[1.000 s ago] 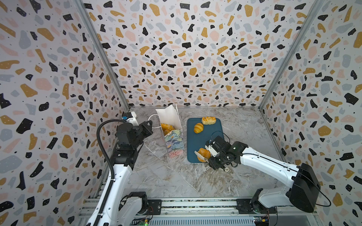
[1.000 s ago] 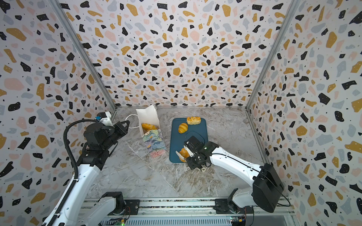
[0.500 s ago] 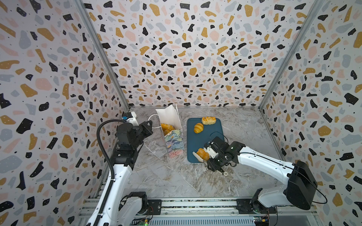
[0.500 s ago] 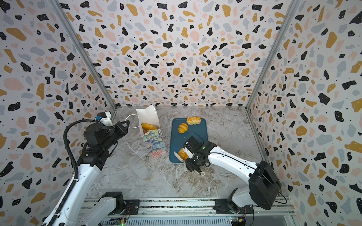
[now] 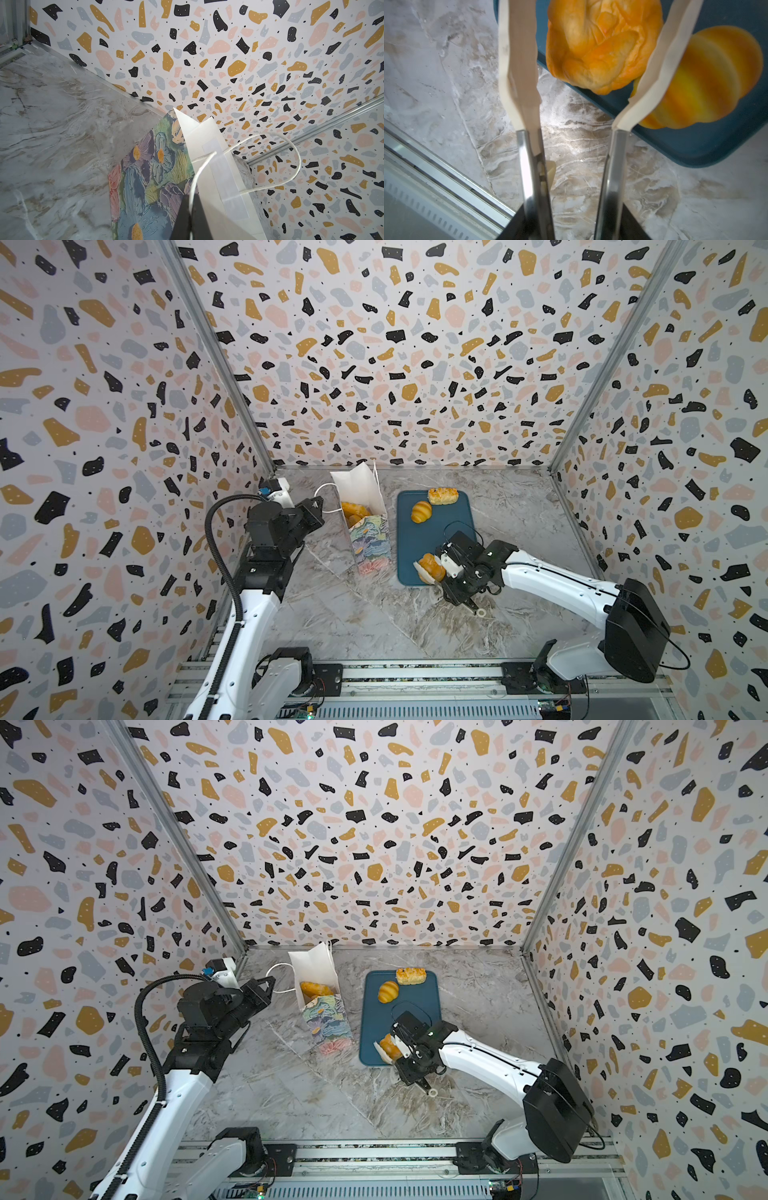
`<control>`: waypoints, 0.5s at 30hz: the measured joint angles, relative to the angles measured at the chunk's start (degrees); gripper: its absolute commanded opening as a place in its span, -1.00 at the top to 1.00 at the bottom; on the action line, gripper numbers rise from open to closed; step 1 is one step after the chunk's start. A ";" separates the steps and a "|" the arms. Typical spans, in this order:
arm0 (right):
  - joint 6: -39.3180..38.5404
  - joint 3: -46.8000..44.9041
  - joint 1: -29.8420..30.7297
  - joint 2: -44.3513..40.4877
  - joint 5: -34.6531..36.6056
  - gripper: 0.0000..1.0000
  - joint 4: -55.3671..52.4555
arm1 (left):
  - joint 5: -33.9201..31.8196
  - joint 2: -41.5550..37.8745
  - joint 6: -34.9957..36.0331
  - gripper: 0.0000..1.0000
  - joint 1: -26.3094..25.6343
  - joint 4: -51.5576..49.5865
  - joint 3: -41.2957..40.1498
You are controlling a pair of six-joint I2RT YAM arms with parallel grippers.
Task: Pack bread into a paper bag
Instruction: Pick up the bread from the tray.
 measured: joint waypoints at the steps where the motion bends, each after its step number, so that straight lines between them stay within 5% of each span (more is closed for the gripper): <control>1: 0.00 0.00 -0.22 -0.39 0.07 -0.04 -0.31 | 0.02 -0.04 0.00 1.00 0.00 0.00 -0.02; 15: -0.22 -0.04 -0.79 -0.76 -2.23 -0.03 -1.18 | 0.00 -0.37 -0.02 1.00 0.00 0.17 -0.59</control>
